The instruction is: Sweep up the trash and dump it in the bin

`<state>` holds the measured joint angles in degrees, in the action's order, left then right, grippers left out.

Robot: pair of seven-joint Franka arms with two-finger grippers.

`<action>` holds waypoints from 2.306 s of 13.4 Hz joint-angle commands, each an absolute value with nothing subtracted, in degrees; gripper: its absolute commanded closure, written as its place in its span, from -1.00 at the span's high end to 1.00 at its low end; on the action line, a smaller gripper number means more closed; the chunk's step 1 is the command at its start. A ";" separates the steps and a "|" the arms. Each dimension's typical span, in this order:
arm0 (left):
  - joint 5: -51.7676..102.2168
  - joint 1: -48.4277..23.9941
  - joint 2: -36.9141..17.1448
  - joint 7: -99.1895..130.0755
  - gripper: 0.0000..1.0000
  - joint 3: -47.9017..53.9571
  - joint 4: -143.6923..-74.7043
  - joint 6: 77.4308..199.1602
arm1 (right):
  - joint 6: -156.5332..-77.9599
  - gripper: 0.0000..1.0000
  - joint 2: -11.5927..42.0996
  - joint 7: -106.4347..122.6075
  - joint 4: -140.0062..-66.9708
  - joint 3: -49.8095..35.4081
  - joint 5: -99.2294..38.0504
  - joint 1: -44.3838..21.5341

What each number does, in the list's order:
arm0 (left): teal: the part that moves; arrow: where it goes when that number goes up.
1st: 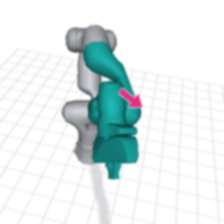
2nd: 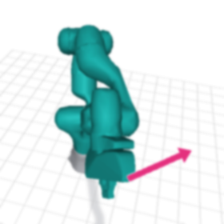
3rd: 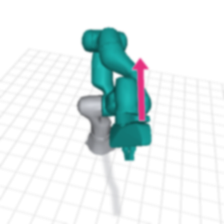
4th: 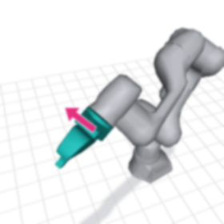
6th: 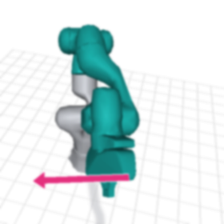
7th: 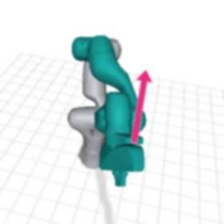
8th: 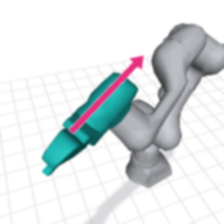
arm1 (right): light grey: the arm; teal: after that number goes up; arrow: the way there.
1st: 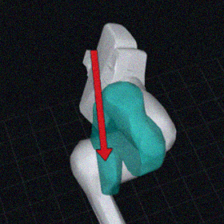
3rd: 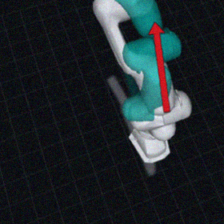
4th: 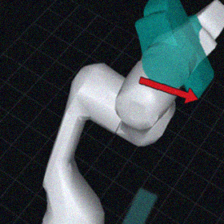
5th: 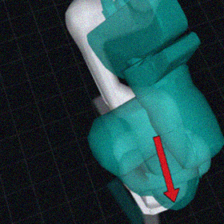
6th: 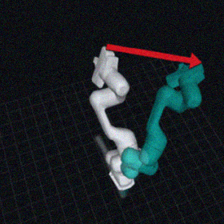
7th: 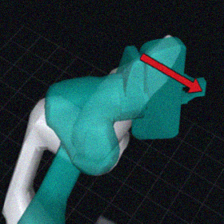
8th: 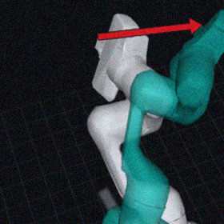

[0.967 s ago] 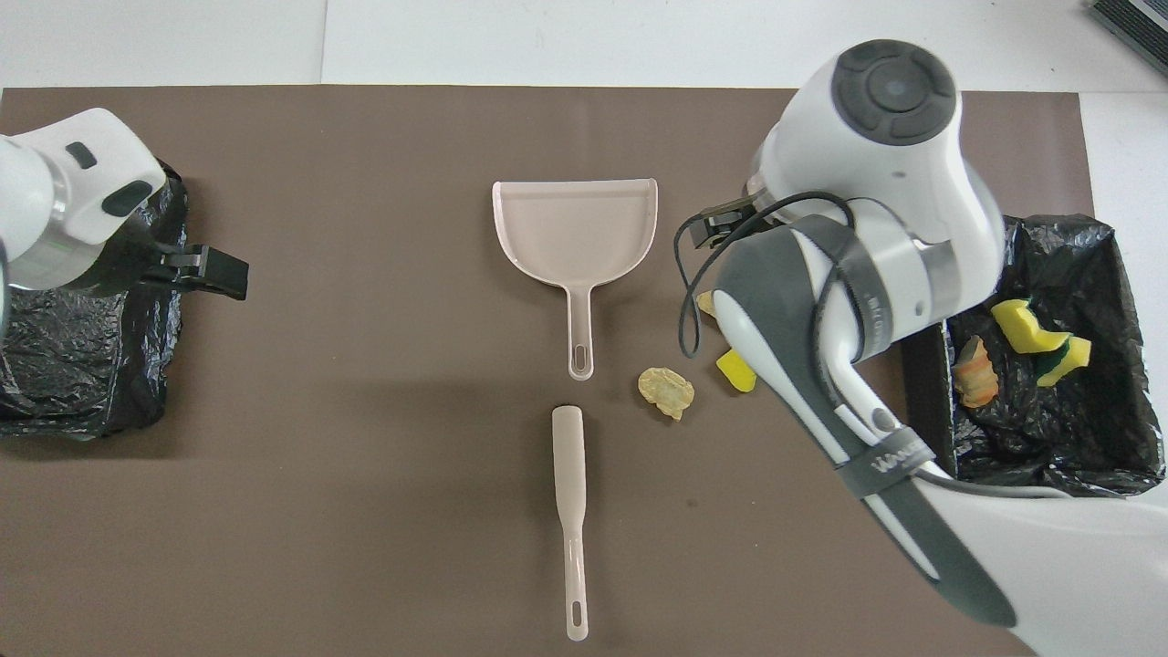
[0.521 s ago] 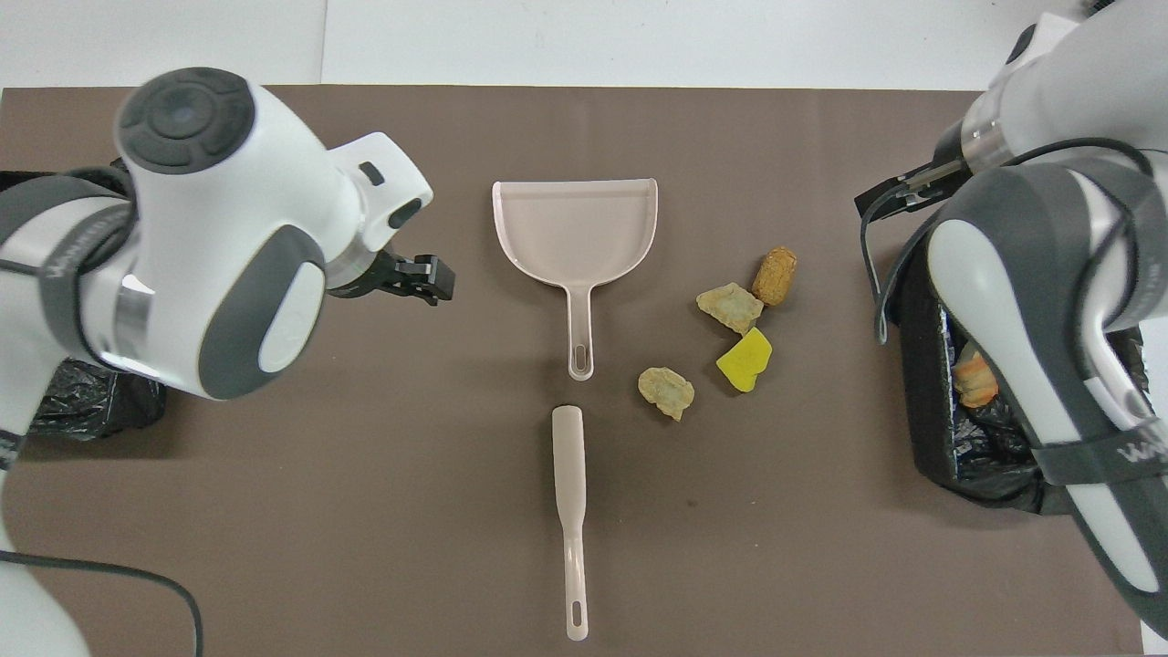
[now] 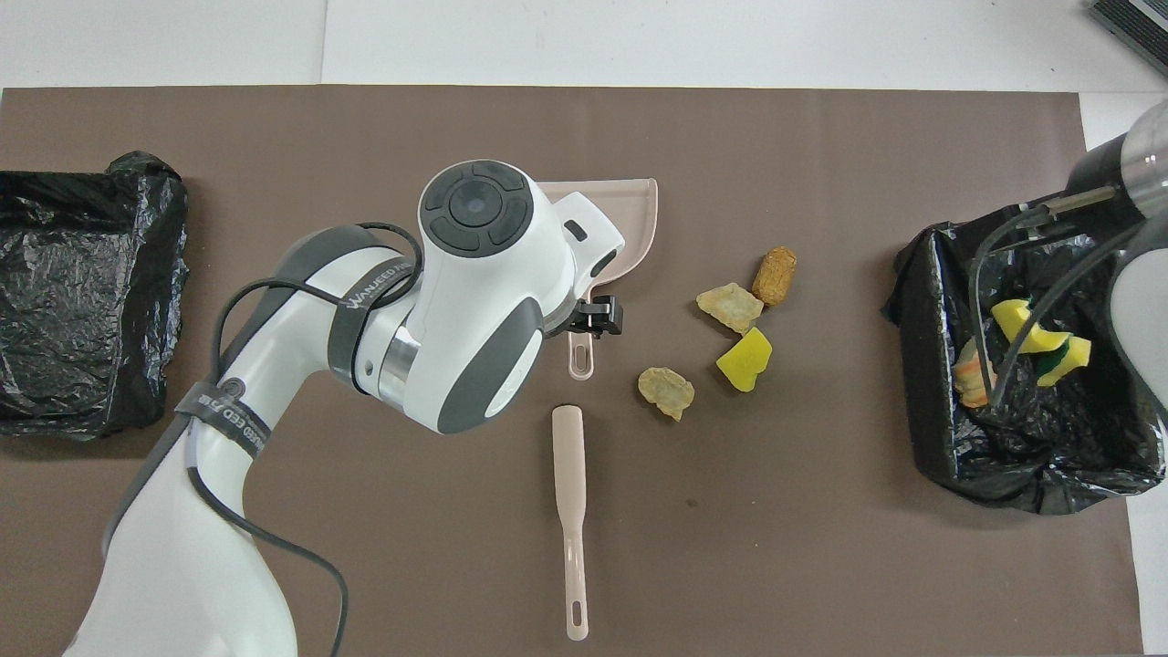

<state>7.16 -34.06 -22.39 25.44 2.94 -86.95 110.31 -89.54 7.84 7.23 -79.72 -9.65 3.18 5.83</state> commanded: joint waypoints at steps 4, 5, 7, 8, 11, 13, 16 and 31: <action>7.21 -39.02 -28.11 28.91 1.00 1.67 -88.95 117.23 | -87.54 1.00 5.18 6.33 -81.65 -9.50 2.02 10.01; 6.77 -38.94 -28.12 29.00 1.00 1.67 -88.86 117.25 | -88.67 1.00 5.19 6.42 -81.65 -9.41 2.02 11.06; 6.51 -38.85 -28.13 28.92 1.00 1.67 -89.21 117.42 | -88.86 1.00 5.10 6.60 -81.82 -9.41 2.02 12.30; 6.16 -38.67 -28.13 28.92 1.00 1.67 -89.47 117.25 | -88.60 1.00 4.92 6.16 -82.26 -8.88 1.93 11.96; 5.28 -38.67 -28.04 28.83 1.00 1.49 -89.30 116.54 | -85.63 1.00 3.78 2.65 -82.18 5.12 0.63 1.09; 1.35 -38.32 -28.12 28.48 1.00 1.49 -89.03 117.07 | -84.64 1.00 3.95 1.15 -82.35 6.77 -0.08 -0.18; -1.32 -38.23 -28.21 28.30 1.00 1.49 -88.86 117.25 | -81.58 1.00 3.52 -3.42 -82.79 0.73 -0.17 4.72; -0.86 -37.45 -24.97 26.90 -1.00 1.06 -88.77 115.32 | -94.21 1.00 -4.75 -7.12 -97.56 -2.64 -0.35 4.48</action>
